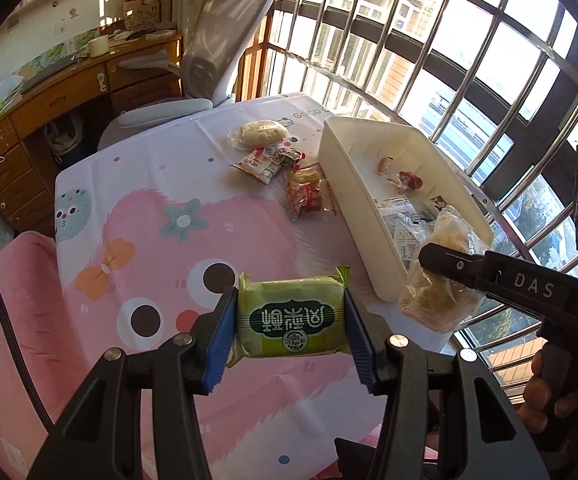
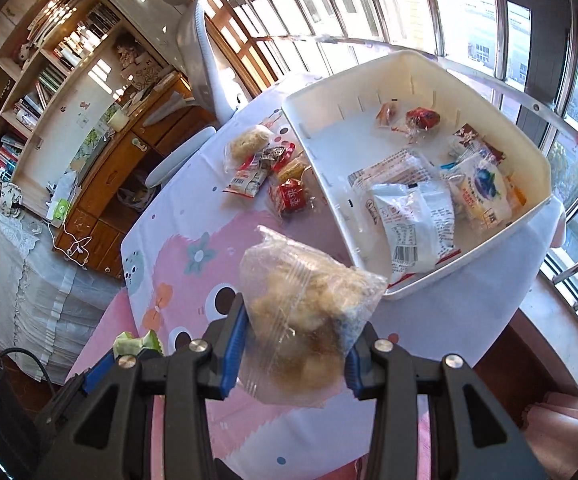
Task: Organize snacks
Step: 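Carry the green wafer packet and puff bag over the white tray with both tools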
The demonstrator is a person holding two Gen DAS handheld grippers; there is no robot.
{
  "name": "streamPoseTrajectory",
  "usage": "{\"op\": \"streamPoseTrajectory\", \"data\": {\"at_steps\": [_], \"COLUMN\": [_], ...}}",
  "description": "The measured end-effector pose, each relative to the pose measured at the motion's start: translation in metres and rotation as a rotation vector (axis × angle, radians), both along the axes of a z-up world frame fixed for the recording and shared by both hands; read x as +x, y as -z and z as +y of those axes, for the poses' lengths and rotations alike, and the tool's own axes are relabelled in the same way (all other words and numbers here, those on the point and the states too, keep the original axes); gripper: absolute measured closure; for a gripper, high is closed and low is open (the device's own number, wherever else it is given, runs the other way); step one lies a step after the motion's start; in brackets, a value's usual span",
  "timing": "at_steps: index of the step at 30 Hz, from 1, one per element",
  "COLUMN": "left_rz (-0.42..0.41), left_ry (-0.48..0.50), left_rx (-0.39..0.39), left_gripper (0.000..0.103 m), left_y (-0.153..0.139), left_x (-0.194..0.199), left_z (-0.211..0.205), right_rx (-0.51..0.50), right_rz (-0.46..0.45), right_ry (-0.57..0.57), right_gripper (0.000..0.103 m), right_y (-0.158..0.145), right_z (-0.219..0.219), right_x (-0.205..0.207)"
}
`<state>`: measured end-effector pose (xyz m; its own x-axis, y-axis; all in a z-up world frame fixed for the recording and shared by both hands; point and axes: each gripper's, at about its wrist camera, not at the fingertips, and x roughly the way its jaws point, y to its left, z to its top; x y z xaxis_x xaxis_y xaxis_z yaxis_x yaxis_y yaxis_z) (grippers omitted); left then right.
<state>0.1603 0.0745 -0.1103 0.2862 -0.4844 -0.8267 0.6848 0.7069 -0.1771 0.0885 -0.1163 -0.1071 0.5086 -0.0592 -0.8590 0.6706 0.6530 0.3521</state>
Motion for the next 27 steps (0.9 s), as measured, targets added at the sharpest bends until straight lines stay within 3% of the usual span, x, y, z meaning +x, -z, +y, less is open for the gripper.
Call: {"op": "streamPoseTrajectory", "data": {"at_steps": [14, 27], "left_rz": [-0.002, 0.021], "left_ry": [0.022, -0.002], "left_rx": [-0.062, -0.088], "left_gripper": [0.053, 0.052], "left_y": [-0.021, -0.012], "left_x": [-0.021, -0.03], "left_z": [-0.076, -0.173], "right_rx": [-0.13, -0.188], "right_rz": [-0.006, 0.023], "right_ry": [-0.116, -0.246], "right_gripper": [0.062, 0.062], "right_y": [-0.025, -0.028], "right_z": [-0.073, -0.157], "right_x": [-0.031, -0.031]}}
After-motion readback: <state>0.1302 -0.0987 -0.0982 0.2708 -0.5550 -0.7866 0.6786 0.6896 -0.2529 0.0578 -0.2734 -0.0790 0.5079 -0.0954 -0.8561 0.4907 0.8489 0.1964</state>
